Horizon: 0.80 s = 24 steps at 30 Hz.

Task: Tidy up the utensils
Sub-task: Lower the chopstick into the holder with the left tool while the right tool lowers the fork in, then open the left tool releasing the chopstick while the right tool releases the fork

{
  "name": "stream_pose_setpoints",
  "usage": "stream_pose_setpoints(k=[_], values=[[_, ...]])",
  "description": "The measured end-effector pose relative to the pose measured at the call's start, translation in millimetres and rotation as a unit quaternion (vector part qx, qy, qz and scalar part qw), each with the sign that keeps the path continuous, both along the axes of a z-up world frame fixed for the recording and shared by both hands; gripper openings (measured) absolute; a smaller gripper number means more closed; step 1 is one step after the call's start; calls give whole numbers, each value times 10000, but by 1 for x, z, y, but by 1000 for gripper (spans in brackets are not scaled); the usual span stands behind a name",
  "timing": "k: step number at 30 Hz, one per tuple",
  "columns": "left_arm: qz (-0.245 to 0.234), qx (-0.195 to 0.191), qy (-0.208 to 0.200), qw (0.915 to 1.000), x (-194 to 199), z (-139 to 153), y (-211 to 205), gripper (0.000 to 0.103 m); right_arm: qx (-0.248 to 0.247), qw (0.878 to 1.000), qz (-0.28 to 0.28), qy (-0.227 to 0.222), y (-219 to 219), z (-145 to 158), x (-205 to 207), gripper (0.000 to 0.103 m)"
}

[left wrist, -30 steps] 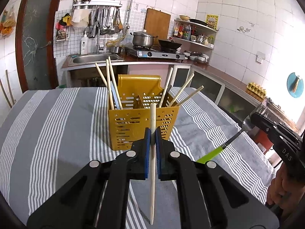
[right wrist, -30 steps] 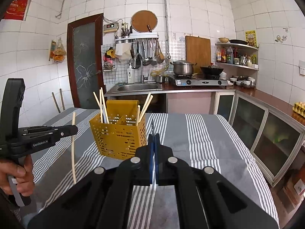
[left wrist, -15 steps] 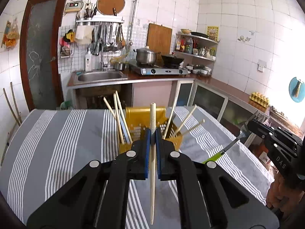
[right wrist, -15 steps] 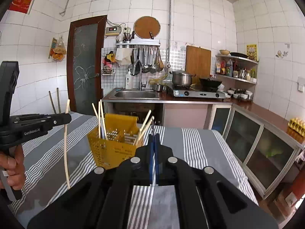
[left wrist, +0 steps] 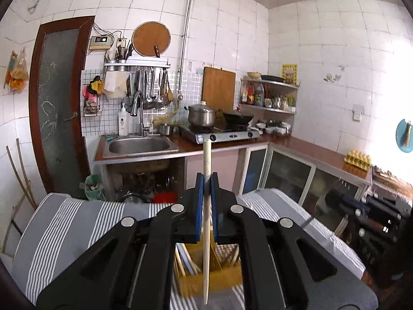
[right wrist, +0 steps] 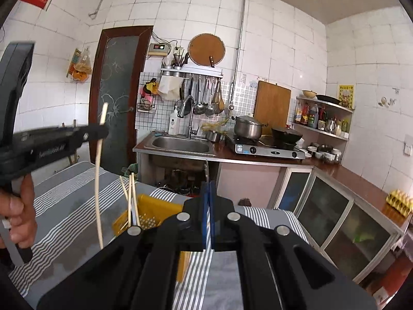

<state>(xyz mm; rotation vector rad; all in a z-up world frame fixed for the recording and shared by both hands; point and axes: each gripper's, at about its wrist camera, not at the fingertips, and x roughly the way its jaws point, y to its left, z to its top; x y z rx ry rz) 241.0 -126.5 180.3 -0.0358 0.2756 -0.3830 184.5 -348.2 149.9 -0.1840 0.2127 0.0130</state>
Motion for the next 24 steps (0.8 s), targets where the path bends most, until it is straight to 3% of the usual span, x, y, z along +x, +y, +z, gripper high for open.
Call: stream_pose_setpoints(k=[5, 16, 17, 19, 20, 21, 22, 24], values=[[174, -30, -67, 9998, 36, -2, -2, 4, -78, 9999, 10, 67, 7, 1, 25, 1], [207, -132, 337, 9991, 80, -37, -3, 4, -102, 9985, 86, 538, 9, -24, 72, 1], [207, -82, 426, 9988, 82, -47, -5, 6, -105, 9978, 127, 647, 10, -27, 78, 2], [216, -34, 605, 9979, 86, -63, -4, 31, -59, 9966, 163, 806, 10, -35, 85, 4], [290, -61, 658, 9974, 86, -71, -1, 41, -2, 9970, 140, 761, 9, -37, 84, 15], [307, -85, 671, 9972, 85, -75, 3, 42, 71, 9974, 141, 704, 7, -37, 81, 40], [318, -108, 655, 9973, 80, -76, 8, 42, 143, 9978, 143, 627, 5, -36, 76, 51], [368, -88, 575, 9976, 69, -76, 18, 52, 222, 9985, 179, 458, -2, -32, 63, 55]])
